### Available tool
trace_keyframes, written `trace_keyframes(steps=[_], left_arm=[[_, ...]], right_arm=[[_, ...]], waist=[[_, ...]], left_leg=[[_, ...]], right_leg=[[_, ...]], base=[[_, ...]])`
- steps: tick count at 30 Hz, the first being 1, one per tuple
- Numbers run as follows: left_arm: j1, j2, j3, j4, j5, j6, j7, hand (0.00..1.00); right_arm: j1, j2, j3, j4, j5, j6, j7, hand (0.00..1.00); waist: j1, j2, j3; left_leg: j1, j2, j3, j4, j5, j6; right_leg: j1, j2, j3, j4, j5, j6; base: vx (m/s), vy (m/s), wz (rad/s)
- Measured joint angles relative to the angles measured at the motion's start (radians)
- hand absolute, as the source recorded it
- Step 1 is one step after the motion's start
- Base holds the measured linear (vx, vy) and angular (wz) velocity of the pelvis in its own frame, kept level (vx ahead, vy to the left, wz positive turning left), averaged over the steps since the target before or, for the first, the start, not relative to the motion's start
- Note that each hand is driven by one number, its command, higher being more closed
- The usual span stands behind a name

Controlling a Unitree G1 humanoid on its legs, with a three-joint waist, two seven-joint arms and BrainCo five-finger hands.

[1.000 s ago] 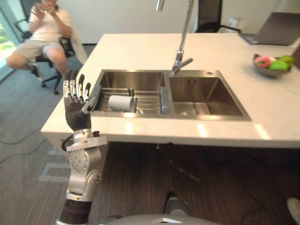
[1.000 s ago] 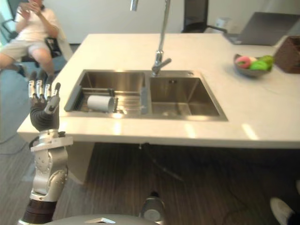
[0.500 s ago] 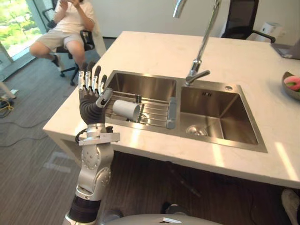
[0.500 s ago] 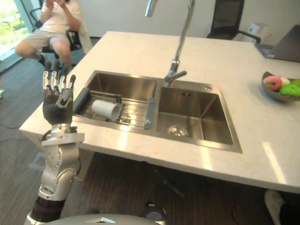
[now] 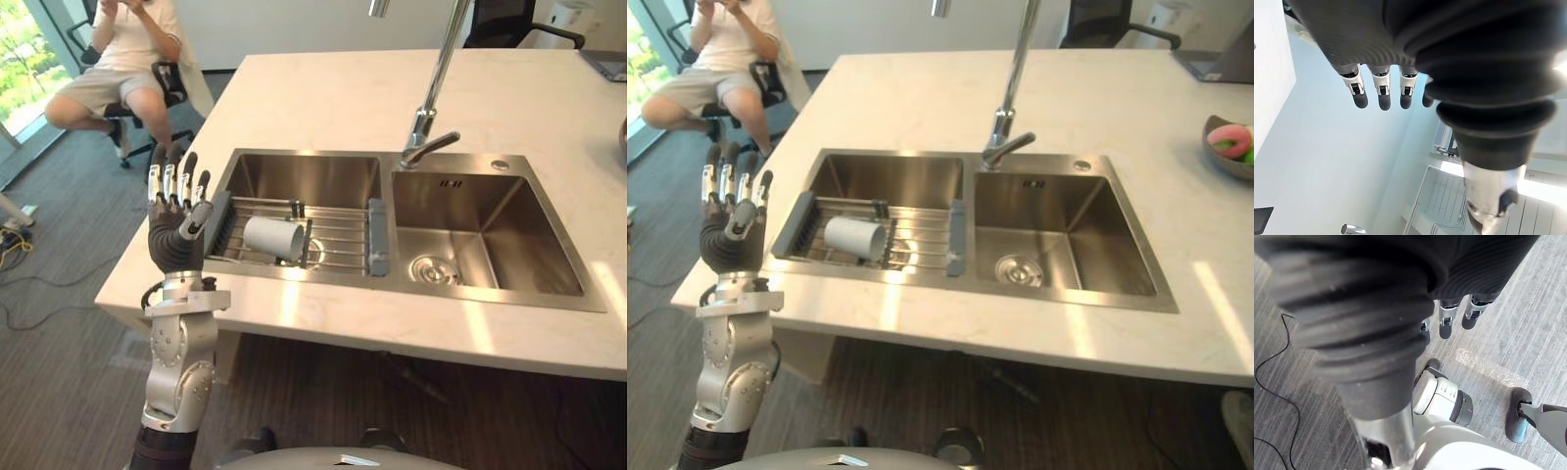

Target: Walk over to the sink, pick up the cup, carry it to the dishwasher, place the cup inside the dishwasher, then close the dishwasher door

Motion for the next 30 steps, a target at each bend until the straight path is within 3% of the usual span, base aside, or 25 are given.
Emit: trace_keyframes(steps=[7,9,12,15,20,25,30], left_arm=[[-0.006,0.010,-0.075,0.109,-0.016,0.039,-0.042,0.00],[-0.007,0.035,-0.102,0.155,0.030,0.061,-0.042,0.00],[-0.016,0.075,-0.138,0.193,0.205,0.083,0.012,0.00],[-0.046,0.130,-0.155,0.215,0.406,0.110,0.081,0.00],[-0.167,0.288,-0.194,0.287,0.721,0.139,0.202,0.00],[-0.251,0.380,-0.188,0.402,0.939,0.181,0.323,0.00],[-0.330,0.401,-0.178,0.552,1.083,0.197,0.411,0.00]], right_arm=[[-0.014,0.001,-0.088,0.038,-0.011,0.024,0.021,0.00],[-0.016,-0.002,-0.100,0.038,-0.018,0.037,0.024,0.00],[-0.017,-0.003,-0.106,0.037,-0.020,0.041,0.034,0.00],[-0.017,-0.002,-0.105,0.035,-0.020,0.032,0.035,0.00],[-0.016,-0.012,-0.105,0.035,-0.021,0.012,0.032,0.00],[-0.016,-0.042,-0.107,0.040,-0.021,0.005,0.037,0.00],[-0.020,-0.044,-0.147,0.044,-0.020,-0.026,0.057,0.00]], waist=[[-0.016,0.015,-0.012],[-0.016,0.018,-0.016],[-0.024,0.019,-0.016],[-0.042,0.029,-0.019],[-0.064,0.040,-0.026],[-0.092,0.061,-0.041],[-0.109,0.064,-0.042]], left_leg=[[0.014,0.015,-0.014,-0.029,0.003,-0.005],[0.015,0.019,-0.013,-0.030,0.003,-0.005],[0.014,0.027,-0.009,-0.034,0.006,-0.011],[0.015,0.041,-0.007,-0.038,0.004,-0.027],[0.026,0.071,-0.006,-0.045,0.000,-0.039],[0.028,0.087,-0.012,-0.047,-0.009,-0.052],[0.030,0.086,-0.011,-0.046,-0.003,-0.051]], right_leg=[[0.082,0.034,-0.030,-0.160,0.065,0.001],[0.112,0.046,-0.034,-0.228,0.100,0.000],[0.155,0.062,-0.038,-0.329,0.157,-0.007],[0.156,0.078,-0.040,-0.339,0.162,-0.013],[0.154,0.110,-0.039,-0.339,0.154,-0.035],[0.145,0.132,-0.028,-0.339,0.158,-0.043],[0.141,0.134,-0.027,-0.338,0.156,-0.041]], base=[[0.08,-0.006,0.04],[-0.01,0.000,-0.04],[-0.06,-0.021,-0.06],[-0.08,-0.043,-0.01],[-0.05,-0.059,-0.09],[0.04,-0.031,-0.10],[0.05,0.001,-0.06]])
